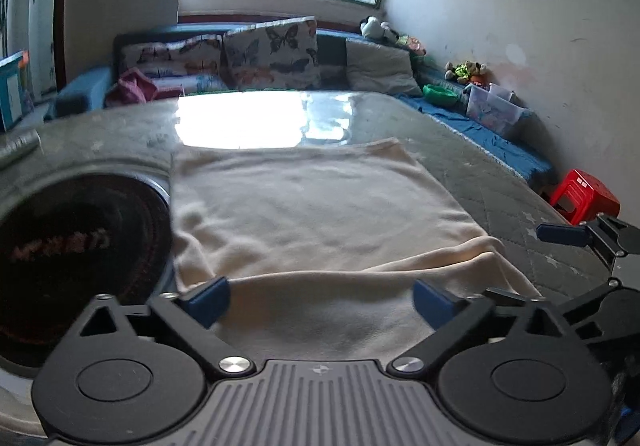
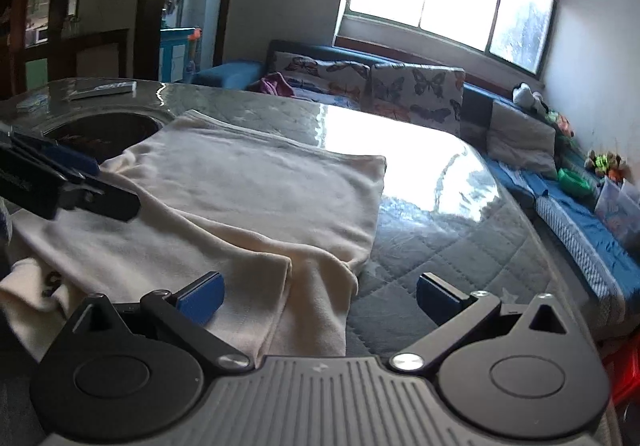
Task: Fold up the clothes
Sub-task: 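Grasp the sweatshirt hem with the right gripper while the left gripper grasps it too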
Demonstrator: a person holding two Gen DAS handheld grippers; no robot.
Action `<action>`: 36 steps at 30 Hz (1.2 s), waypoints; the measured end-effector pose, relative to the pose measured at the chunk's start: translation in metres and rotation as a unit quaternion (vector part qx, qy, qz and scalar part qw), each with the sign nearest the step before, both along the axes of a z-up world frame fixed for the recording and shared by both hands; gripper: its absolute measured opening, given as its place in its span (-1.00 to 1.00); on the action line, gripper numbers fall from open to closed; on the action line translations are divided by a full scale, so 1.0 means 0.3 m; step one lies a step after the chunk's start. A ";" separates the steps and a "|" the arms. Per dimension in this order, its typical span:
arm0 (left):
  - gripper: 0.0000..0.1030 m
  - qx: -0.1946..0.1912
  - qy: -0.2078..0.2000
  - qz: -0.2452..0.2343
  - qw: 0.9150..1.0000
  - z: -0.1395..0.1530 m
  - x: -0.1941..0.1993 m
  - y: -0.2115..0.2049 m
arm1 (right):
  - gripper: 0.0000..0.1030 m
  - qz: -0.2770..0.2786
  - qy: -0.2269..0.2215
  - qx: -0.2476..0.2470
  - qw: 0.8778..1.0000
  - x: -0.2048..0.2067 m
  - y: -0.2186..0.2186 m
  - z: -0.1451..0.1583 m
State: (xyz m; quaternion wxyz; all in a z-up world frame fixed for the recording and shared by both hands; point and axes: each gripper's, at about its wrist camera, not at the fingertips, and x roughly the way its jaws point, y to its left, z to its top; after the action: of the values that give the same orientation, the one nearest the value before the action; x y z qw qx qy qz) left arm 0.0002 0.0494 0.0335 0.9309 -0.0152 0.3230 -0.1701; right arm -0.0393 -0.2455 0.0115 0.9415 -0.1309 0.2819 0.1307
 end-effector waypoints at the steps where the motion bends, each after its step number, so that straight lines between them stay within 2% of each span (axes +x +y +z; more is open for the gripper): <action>1: 1.00 0.000 -0.006 -0.005 1.000 0.010 -0.017 0.010 | 1.00 0.007 -0.001 -0.002 1.000 -0.009 -0.001 0.005; 4: 1.00 -0.001 -0.025 -0.019 1.000 0.039 -0.071 0.044 | 1.00 0.028 -0.004 0.002 1.000 -0.038 -0.010 0.019; 8: 1.00 -0.004 -0.042 -0.066 0.997 0.065 -0.177 0.084 | 1.00 0.061 -0.012 0.029 0.998 -0.086 -0.032 0.046; 11: 1.00 0.015 -0.052 -0.103 0.993 0.065 -0.255 0.095 | 1.00 0.087 -0.016 0.045 0.995 -0.121 -0.046 0.067; 15: 1.00 0.084 -0.085 -0.146 0.982 0.043 -0.347 0.071 | 1.00 0.124 -0.007 0.024 0.992 -0.166 -0.040 0.077; 19: 0.91 0.165 -0.114 -0.192 0.961 -0.012 -0.393 0.019 | 1.00 0.150 0.011 -0.002 0.989 -0.201 -0.026 0.076; 21: 0.79 0.183 -0.118 -0.206 0.954 -0.035 -0.392 0.004 | 1.00 0.160 0.013 -0.013 0.987 -0.222 -0.019 0.075; 22: 0.66 0.188 -0.118 -0.212 0.952 -0.045 -0.386 -0.002 | 1.00 0.165 0.015 -0.018 0.986 -0.231 -0.016 0.073; 23: 0.53 0.192 -0.117 -0.216 0.950 -0.055 -0.378 -0.007 | 0.99 0.170 0.017 -0.024 0.985 -0.238 -0.013 0.071; 27: 0.27 0.208 -0.113 -0.221 0.946 -0.090 -0.338 -0.021 | 0.85 0.188 0.024 -0.052 0.981 -0.256 0.005 0.050; 29: -0.04 0.213 -0.119 -0.232 0.942 -0.102 -0.335 -0.031 | 0.75 0.197 0.026 -0.062 0.978 -0.262 0.015 0.039; 30: -0.12 0.216 -0.126 -0.239 0.938 -0.108 -0.339 -0.038 | 0.72 0.200 0.025 -0.066 0.977 -0.265 0.019 0.035; 32: -0.54 0.219 -0.136 -0.246 0.934 -0.112 -0.348 -0.045 | 0.64 0.208 0.022 -0.078 0.975 -0.272 0.028 0.027; 34: -0.80 0.207 -0.138 -0.247 0.937 -0.102 -0.349 -0.045 | 0.58 0.215 0.014 -0.093 0.972 -0.279 0.037 0.021; 36: -0.82 0.181 -0.135 -0.237 0.945 -0.072 -0.333 -0.035 | 0.55 0.227 0.002 -0.110 0.968 -0.286 0.051 0.021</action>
State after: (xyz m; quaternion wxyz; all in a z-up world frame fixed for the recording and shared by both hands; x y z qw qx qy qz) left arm -0.0998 0.0390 0.0118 0.8859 0.2532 0.2137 -0.3248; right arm -0.1250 -0.2302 0.0177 0.8665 -0.2939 0.2593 0.3090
